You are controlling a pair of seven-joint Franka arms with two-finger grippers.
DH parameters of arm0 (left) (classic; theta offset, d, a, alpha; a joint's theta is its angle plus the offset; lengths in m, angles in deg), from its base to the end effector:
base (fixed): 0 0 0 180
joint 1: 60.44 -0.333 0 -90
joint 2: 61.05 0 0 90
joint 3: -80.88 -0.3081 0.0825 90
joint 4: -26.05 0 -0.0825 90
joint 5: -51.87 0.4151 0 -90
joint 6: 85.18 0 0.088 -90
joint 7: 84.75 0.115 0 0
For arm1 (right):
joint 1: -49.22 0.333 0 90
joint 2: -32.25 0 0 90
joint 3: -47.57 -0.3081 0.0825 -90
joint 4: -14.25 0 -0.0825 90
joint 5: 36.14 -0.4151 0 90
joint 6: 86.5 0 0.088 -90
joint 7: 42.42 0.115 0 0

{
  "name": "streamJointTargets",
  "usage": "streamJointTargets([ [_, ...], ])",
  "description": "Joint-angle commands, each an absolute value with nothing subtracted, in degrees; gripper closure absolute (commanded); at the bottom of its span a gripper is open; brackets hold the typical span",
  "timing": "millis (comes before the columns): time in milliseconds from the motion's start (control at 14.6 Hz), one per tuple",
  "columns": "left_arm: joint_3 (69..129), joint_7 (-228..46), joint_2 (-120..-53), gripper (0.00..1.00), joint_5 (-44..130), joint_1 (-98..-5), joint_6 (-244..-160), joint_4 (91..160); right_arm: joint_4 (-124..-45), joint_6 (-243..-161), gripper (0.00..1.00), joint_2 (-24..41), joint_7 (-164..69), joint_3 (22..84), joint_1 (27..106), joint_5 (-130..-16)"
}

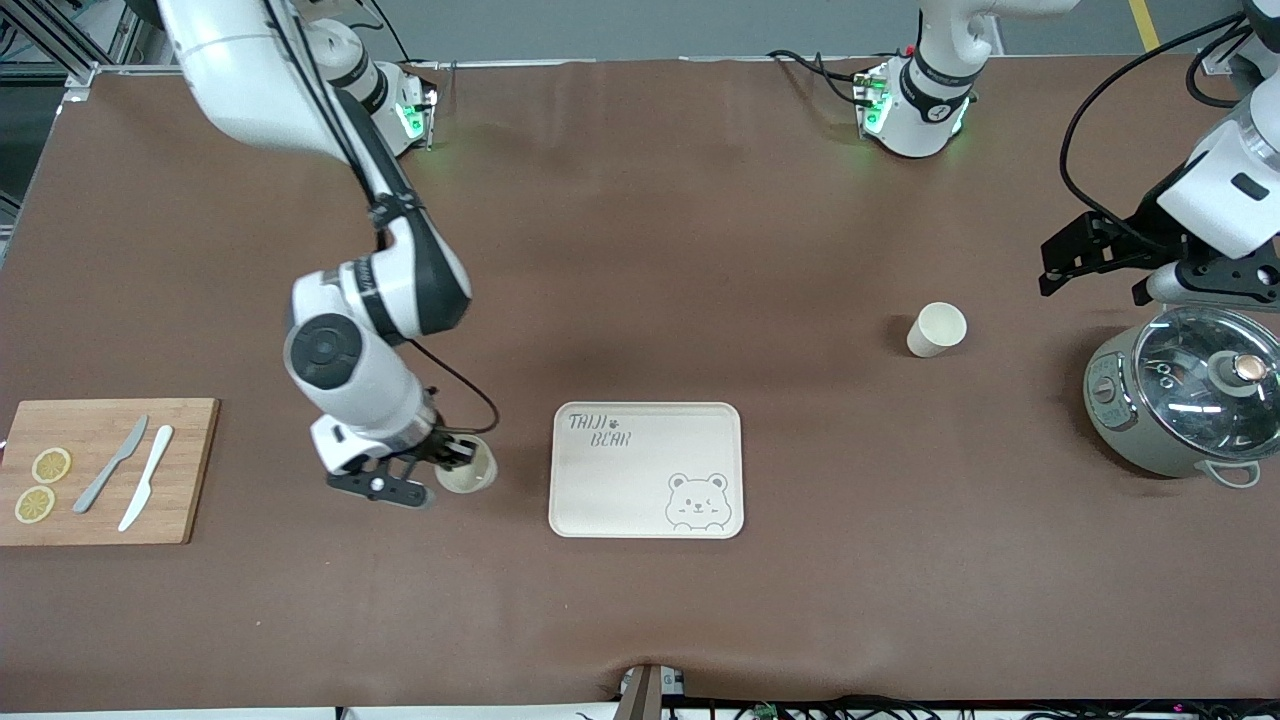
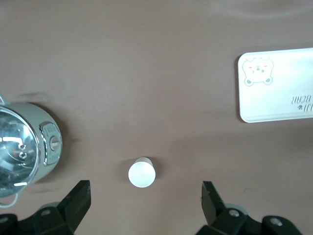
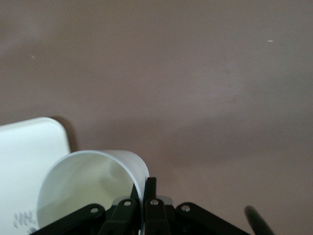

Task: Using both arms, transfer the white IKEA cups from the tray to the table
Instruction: 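Carry the cup with the right gripper toward the cutting board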

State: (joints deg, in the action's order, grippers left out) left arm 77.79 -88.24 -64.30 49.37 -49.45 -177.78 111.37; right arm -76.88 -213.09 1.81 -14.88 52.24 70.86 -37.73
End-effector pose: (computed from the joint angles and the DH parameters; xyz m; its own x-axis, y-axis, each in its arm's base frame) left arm 0.6020 -0.0894 0.6204 0.9949 -0.0750 0.0677 -0.0781 -0.9959 0.0448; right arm 0.6881 0.2183 0.3040 0.9786 -0.1863 0.0874 -0.1847 -0.9825 -0.0257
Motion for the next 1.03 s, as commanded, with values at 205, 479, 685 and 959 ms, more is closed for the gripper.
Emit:
streamJointTargets([
  [205,79.4,-89.5,-64.7,0.0,48.7,-49.7,-174.6,109.8,-90.8,-215.3,1.0,11.8,-41.3,51.1,57.2,-42.1],
  [479,79.4,-89.3,-64.0,0.0,48.8,-50.1,-174.6,109.8,-90.4,-215.9,1.0,9.8,-61.7,51.3,49.3,-50.4],
  [685,79.4,-89.3,-63.9,0.0,48.9,-50.2,-174.6,109.8,-90.5,-220.8,1.0,6.3,-61.8,51.3,49.2,-50.3],
  [959,79.2,-89.4,-64.5,0.0,48.8,-50.0,-174.7,109.7,-90.4,-227.8,1.0,1.1,-61.7,51.2,50.3,-50.6],
])
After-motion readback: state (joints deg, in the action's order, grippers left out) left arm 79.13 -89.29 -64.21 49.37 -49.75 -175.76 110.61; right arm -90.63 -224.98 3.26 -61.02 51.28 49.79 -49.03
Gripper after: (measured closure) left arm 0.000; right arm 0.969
